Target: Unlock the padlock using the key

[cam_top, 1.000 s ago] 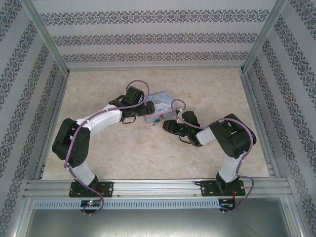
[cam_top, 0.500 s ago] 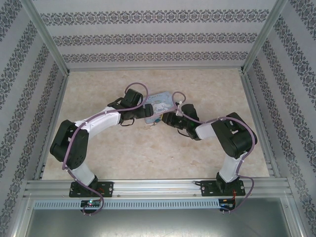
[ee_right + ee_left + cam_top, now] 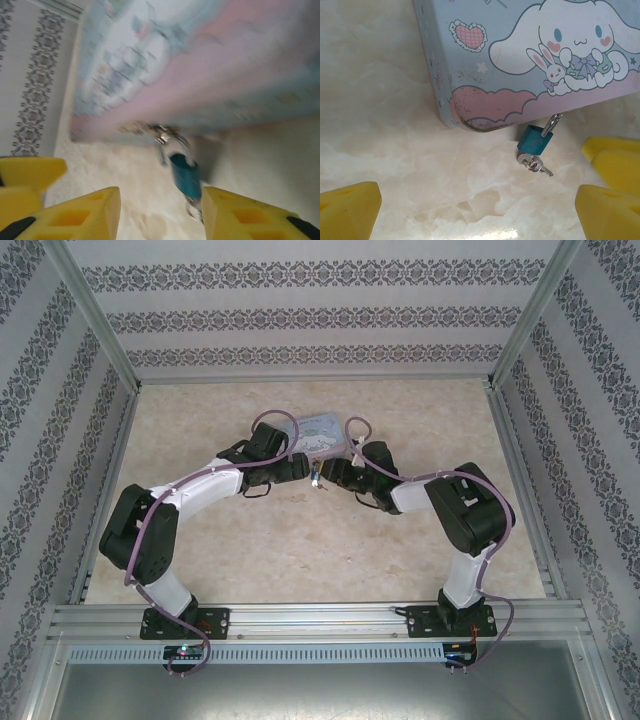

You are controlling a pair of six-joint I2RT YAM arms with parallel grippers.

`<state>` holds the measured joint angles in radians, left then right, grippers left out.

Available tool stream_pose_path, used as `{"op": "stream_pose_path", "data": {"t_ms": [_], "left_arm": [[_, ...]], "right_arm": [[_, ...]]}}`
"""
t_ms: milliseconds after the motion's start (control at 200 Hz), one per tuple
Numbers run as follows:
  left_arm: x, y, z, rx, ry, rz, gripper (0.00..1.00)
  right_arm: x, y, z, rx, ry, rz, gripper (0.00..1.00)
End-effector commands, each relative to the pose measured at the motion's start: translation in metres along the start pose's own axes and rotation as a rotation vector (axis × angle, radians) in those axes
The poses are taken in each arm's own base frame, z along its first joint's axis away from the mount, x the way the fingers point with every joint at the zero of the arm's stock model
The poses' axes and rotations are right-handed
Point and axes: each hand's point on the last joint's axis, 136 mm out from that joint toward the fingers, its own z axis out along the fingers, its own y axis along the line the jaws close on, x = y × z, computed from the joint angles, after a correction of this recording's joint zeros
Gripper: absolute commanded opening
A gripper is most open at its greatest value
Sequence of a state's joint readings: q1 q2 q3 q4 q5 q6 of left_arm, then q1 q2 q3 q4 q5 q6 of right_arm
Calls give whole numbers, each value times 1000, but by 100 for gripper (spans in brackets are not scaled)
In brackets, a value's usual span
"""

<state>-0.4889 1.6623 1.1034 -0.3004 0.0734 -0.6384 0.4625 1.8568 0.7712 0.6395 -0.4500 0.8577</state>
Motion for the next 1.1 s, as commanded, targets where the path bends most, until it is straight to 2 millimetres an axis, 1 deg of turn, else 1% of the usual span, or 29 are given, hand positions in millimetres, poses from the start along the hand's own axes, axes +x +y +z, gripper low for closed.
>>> {"op": "stream_pose_path", "data": {"t_ms": [0, 145, 425, 735, 989, 1099], "left_arm": [[-20, -3, -12, 1, -55, 7, 99], [-26, 1, -9, -7, -54, 4, 100], [-37, 8, -7, 6, -56, -25, 100], [-42, 13, -3, 12, -54, -45, 100], [-45, 13, -3, 17, -54, -54, 100], [-45, 14, -2, 18, -52, -57, 100]], "right_arm": [[7, 2, -3, 6, 1, -39, 50], [17, -5, 6, 22, 22, -51, 52], [21, -16, 22, 68, 44, -106, 53], [29, -17, 39, 77, 77, -142, 53], [35, -21, 46, 88, 85, -148, 53], [36, -21, 49, 90, 87, -149, 51]]}}
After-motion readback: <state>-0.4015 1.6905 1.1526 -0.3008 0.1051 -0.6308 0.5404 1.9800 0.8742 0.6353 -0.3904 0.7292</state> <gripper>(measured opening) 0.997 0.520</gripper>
